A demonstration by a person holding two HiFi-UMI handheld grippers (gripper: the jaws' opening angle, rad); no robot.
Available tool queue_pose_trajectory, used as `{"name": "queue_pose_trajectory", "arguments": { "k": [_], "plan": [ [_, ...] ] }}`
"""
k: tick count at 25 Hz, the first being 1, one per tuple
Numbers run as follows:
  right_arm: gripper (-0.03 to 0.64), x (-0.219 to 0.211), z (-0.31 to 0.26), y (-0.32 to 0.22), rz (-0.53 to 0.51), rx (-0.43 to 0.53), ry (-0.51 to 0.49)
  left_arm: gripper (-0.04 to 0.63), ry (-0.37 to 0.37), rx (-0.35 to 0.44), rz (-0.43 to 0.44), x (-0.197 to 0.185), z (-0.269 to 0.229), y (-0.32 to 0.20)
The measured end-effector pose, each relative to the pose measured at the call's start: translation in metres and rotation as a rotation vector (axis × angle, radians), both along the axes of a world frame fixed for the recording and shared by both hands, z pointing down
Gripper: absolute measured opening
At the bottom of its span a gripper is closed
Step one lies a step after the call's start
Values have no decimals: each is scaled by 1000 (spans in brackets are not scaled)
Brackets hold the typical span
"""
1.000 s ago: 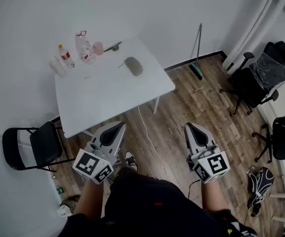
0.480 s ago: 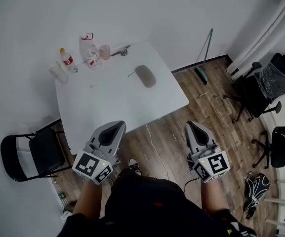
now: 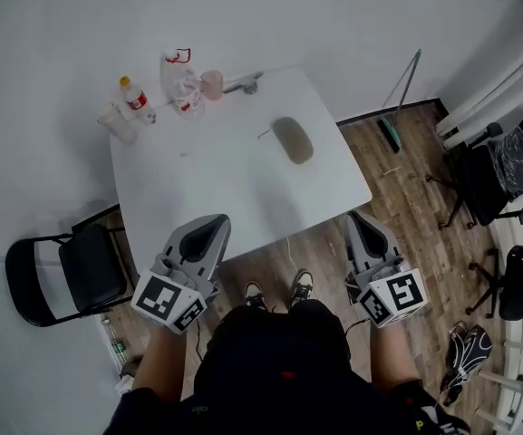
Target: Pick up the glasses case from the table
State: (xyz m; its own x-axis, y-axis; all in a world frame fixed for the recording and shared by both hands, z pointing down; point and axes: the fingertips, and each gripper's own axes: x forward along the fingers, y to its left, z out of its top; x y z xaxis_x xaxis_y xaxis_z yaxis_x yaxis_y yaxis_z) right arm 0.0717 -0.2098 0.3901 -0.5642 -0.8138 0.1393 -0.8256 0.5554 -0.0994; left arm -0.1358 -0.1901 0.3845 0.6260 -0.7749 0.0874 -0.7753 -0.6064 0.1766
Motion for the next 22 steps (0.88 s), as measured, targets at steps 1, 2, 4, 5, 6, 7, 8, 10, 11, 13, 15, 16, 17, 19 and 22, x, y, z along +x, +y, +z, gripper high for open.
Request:
{"name": "queue_pose_trajectory", "arguments": {
  "k": [1, 2, 4, 5, 6, 7, 8, 10, 11, 13, 15, 16, 17, 19, 22],
  "plan": [
    [21, -1, 1, -8, -8, -6, 0, 20, 1, -5, -14, -2, 1, -3],
    [21, -2, 3, -16, -18, -12, -2, 20, 1, -8, -30, -4, 2, -6],
    [21, -3, 5, -32, -49, -21, -7, 20, 1, -11, -63, -4, 3, -12],
    [21, -3, 6, -39, -70, -25, -7, 20, -1, -11, -80, -3, 4, -16],
    [21, -3, 8, -48, -92, -30, -6, 20, -2, -12, -97, -1, 4, -19],
    [21, -2, 11, -57, -111, -35, -2, 20, -2, -14, -116, 0, 6, -23],
    [23, -1, 14, -68, -128, -42, 3, 20, 0, -17, -135, 2, 7, -27],
    [23, 2, 22, -88, -165, -53, 28, 20, 5, -27, -173, 6, 12, -36],
    [23, 3, 27, -97, -187, -56, 50, 20, 7, -32, -192, 10, 14, -41],
    [36, 7, 40, -114, -235, -67, 105, 20, 11, -44, -227, 19, 18, -49],
    [136, 9, 59, -132, -284, -97, 156, 20, 16, -55, -254, 31, 24, -55],
    [172, 10, 71, -142, -299, -116, 176, 20, 18, -61, -265, 36, 27, -58],
    [199, 10, 83, -153, -307, -137, 192, 20, 19, -67, -275, 39, 31, -61],
    [278, 7, 108, -173, -314, -183, 217, 20, 19, -80, -295, 43, 38, -64],
    [333, -2, 143, -199, -321, -273, 226, 20, 17, -100, -320, 45, 46, -66]
  ]
}}
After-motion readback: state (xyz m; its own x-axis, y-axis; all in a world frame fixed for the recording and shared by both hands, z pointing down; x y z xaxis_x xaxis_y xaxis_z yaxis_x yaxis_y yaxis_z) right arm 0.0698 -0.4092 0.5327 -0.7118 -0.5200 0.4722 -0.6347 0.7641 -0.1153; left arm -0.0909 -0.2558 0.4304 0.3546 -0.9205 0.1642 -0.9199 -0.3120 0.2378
